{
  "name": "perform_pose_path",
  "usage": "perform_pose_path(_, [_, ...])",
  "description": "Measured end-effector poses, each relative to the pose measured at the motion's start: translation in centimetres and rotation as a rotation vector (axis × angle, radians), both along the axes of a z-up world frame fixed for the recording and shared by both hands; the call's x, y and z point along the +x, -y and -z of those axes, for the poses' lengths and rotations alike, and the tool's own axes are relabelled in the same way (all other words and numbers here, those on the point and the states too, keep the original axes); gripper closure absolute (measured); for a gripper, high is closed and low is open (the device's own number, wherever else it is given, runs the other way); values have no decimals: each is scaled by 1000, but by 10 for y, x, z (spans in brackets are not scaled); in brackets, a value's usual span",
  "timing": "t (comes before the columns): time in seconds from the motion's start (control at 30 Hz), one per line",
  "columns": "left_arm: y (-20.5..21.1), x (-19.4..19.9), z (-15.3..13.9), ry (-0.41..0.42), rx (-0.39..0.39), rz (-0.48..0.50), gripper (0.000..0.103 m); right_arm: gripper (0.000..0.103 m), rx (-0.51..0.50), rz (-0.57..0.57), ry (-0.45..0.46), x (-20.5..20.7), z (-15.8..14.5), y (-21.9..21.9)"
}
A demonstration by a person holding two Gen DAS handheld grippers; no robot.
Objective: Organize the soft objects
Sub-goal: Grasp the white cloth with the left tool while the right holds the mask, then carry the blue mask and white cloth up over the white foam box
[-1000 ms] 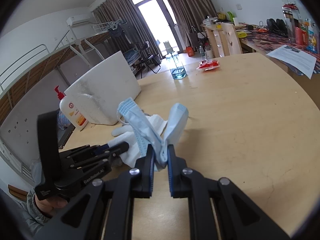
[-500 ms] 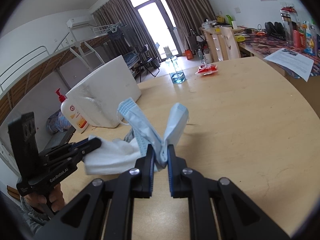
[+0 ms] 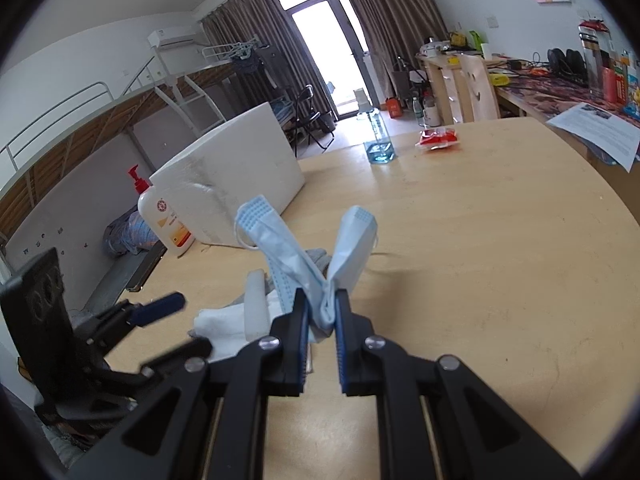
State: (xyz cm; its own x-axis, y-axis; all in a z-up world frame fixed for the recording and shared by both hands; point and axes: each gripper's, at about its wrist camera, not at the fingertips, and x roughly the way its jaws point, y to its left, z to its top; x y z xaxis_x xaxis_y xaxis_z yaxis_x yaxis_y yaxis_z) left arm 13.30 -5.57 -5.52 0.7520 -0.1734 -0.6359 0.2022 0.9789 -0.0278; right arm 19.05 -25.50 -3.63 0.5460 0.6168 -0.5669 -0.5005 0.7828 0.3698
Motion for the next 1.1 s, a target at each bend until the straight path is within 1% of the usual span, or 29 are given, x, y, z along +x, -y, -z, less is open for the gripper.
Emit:
perform_pose_path(0.03, [2,3,5,-23,11,-2,35,88,-2,1,-1,-1,0,0])
perform_pose_path(0.07, [4,7,12,-58,15,-2,45,88,-3,1,0,-3,0,1])
perform_pose_path(0.17, [7,16,30,-153,36,-6,57,88,-4,0,-2,-6,-3,2])
perform_pose_path(0.23, [8,18,37,-176,58,-13,59,88,-10,-8,-2,-7,-4,0])
perform_pose_path(0.3, [10,18,37,-164,73,-11,60,88,-15,-16,-1,-8,-5,-3])
perform_pose_path(0.33, [11,19,38,-164,68,-9,63,88,-12,-22,3,-10,-6,-3])
perform_pose_path(0.4, [10,20,38,-163,68,-13,81,88,-6,-25,2,-10,-6,-3])
perform_pose_path(0.43, [10,21,37,-166,71,-14,97,88,-6,-25,0,-10,-5,-4])
perform_pose_path(0.5, [9,23,36,-173,48,-2,97,88,-11,-20,-4,-10,-4,-3])
perform_pose_path(0.57, [8,21,32,-152,34,13,97,88,-6,-11,-4,-9,-5,-2])
perform_pose_path(0.67, [4,19,14,-79,-7,31,97,88,-2,-7,6,-12,-8,-1])
perform_pose_path(0.73, [2,19,0,-34,-21,22,97,88,0,-8,10,-13,-10,-2])
perform_pose_path(0.8, [-2,20,-14,5,-54,10,97,88,5,-8,20,-17,-13,-3])
perform_pose_path(0.93, [-10,12,-44,99,-115,-6,97,88,10,-8,70,-26,-26,-7])
perform_pose_path(1.0, [-10,4,-58,154,-121,-1,97,88,15,-15,94,-31,-33,-10])
perform_pose_path(1.1, [-14,-5,-69,200,-131,-16,97,88,14,-10,119,-38,-40,-13])
